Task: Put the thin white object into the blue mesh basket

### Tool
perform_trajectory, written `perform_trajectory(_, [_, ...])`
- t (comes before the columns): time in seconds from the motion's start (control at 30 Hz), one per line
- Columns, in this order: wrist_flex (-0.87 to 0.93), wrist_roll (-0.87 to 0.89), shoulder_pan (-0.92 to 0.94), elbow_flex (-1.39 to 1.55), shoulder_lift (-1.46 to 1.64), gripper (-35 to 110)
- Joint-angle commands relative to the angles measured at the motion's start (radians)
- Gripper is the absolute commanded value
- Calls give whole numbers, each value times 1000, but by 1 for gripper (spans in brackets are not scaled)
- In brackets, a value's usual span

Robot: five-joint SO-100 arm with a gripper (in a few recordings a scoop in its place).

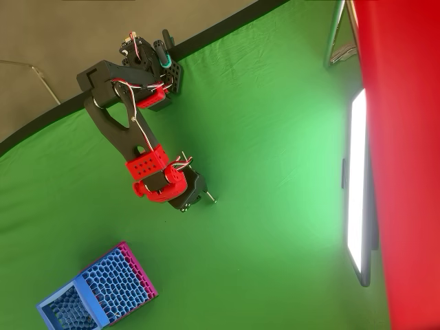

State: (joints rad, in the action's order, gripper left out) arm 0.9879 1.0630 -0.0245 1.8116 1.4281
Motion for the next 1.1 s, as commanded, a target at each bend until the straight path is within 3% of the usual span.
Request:
perform_trajectory(0.0, [-12,11,-12,-46,-8,13])
perform_trajectory(1.07, [-23,8,-2,-190,-202,12])
